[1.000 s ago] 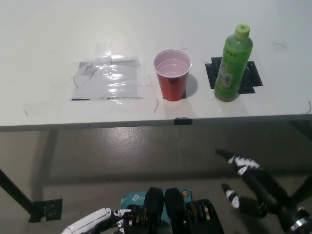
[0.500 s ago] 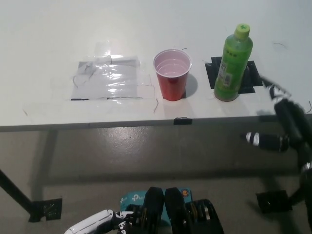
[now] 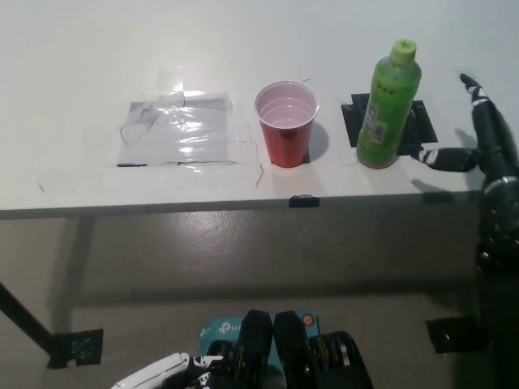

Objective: The robot uses its right hand to pick up a bottle kept in the middle of the desk and tilt it into a cup kept next to it to pour water out

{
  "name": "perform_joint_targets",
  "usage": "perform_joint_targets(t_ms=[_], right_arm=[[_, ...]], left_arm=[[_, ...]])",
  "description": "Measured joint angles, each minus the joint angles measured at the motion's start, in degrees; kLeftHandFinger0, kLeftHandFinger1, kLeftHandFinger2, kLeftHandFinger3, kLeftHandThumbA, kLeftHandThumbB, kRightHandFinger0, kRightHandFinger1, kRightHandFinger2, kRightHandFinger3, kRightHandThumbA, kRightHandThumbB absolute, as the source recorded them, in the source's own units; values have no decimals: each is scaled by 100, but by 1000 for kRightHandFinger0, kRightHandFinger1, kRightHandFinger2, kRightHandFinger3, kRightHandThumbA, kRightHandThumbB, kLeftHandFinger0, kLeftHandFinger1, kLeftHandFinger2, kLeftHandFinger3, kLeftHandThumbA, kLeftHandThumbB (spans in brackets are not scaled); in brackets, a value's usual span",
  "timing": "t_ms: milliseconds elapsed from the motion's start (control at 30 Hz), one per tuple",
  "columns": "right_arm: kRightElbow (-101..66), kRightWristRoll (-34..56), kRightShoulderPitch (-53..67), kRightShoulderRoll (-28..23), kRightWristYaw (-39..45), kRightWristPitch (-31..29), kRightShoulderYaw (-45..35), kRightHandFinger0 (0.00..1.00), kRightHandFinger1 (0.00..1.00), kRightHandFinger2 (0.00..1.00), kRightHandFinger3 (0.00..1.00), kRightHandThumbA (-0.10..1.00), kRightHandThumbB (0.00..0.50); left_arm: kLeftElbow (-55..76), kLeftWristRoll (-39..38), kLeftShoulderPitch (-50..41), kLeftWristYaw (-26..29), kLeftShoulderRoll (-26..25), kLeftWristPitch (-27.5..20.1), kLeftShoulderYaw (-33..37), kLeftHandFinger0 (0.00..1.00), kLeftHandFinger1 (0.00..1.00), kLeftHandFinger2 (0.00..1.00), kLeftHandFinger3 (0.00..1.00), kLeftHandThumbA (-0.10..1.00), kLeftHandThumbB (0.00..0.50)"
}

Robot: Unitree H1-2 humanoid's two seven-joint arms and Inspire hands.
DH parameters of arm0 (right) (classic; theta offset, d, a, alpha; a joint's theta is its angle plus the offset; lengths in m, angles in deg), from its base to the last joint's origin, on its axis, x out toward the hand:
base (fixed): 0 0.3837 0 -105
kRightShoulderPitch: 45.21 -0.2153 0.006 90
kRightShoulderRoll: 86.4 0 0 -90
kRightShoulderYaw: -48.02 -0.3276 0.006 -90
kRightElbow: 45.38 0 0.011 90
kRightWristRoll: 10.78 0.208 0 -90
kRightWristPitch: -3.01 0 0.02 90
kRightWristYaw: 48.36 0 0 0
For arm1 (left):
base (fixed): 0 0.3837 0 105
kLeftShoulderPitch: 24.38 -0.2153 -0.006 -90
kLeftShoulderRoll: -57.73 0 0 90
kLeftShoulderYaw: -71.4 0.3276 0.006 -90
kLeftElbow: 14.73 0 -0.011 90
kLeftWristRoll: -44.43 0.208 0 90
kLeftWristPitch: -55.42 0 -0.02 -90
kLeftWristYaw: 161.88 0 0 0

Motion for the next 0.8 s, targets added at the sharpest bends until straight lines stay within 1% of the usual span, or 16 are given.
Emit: perform_joint_targets(t_ms=[67,133,200,367,533,700,800], right_arm=[[260,-43,-111,143,-9,10,-82,1000,1000,1000,1000,958,500],[500,-71,-177,229,-44,14,-97,1000,1000,1000,1000,989,500],[712,-122,-236,308,-50,17,-105,1000,1000,1000,1000,983,500],[792,-264,-292,475,-41,20,-110,1000,1000,1000,1000,927,500],[774,-326,-341,504,23,24,-89,1000,1000,1000,1000,892,500],[849,-336,-389,492,19,37,-63,1000,1000,1000,1000,866,500],[1041,-323,-485,492,-55,53,-63,1000,1000,1000,1000,839,500]], left_arm=[[0,0,1,-2,3,7,0,1000,1000,1000,1000,371,500],[0,0,1,-11,4,11,1,1000,1000,1000,1000,370,500],[0,-1,2,-21,4,16,3,1000,1000,1000,1000,356,500],[-2,-1,6,-56,14,31,17,1000,1000,1000,1000,368,500],[-2,2,6,-97,17,40,24,1000,1000,1000,1000,377,500],[-1,6,6,-145,24,75,47,1000,1000,1000,1000,335,500],[4,6,6,-151,26,100,46,1000,1000,1000,1000,336,500]])
